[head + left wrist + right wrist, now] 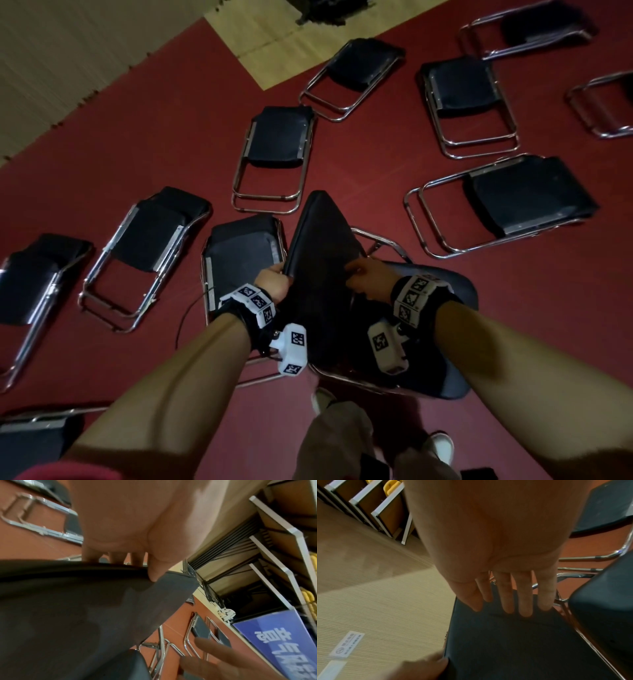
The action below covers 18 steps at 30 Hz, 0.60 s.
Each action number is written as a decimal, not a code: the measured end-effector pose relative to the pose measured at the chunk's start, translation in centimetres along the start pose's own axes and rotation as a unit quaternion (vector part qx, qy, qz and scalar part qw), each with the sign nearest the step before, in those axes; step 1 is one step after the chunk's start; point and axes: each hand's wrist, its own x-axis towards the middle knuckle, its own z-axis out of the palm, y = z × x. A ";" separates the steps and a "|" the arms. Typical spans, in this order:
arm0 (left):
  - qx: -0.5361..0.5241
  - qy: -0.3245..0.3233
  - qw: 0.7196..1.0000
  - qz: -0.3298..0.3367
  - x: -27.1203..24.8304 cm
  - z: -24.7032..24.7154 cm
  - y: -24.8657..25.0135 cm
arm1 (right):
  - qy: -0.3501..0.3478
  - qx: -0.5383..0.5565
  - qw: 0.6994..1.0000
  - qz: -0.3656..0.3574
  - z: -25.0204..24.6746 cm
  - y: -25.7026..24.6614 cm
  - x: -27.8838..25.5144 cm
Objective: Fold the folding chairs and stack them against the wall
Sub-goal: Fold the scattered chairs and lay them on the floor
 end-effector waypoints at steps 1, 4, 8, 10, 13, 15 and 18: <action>0.003 0.005 1.000 0.008 -0.7 0.7 0.3 | -0.006 0.010 1.000 0.003 -0.1 0.8 -0.9; 0.002 0.006 0.999 0.032 -2.7 3.1 1.8 | -0.029 0.003 1.000 0.000 -0.8 3.1 -3.4; 0.025 0.023 0.998 0.055 -5.2 7.5 3.8 | -0.035 -0.011 0.999 -0.005 -2.7 6.7 -7.1; 0.034 0.017 0.997 0.068 -6.0 9.3 4.3 | -0.028 -0.010 0.999 -0.013 -3.7 7.9 -8.7; 0.033 0.001 0.997 0.076 -6.9 11.9 4.6 | -0.019 0.001 1.000 -0.023 -5.1 9.7 -10.9; 0.020 -0.009 0.996 0.081 -7.9 13.2 5.2 | -0.023 0.021 0.999 -0.019 -5.6 10.7 -12.2; 0.021 -0.039 0.995 0.090 -9.6 16.0 6.1 | -0.024 0.065 0.998 0.007 -6.1 12.6 -13.6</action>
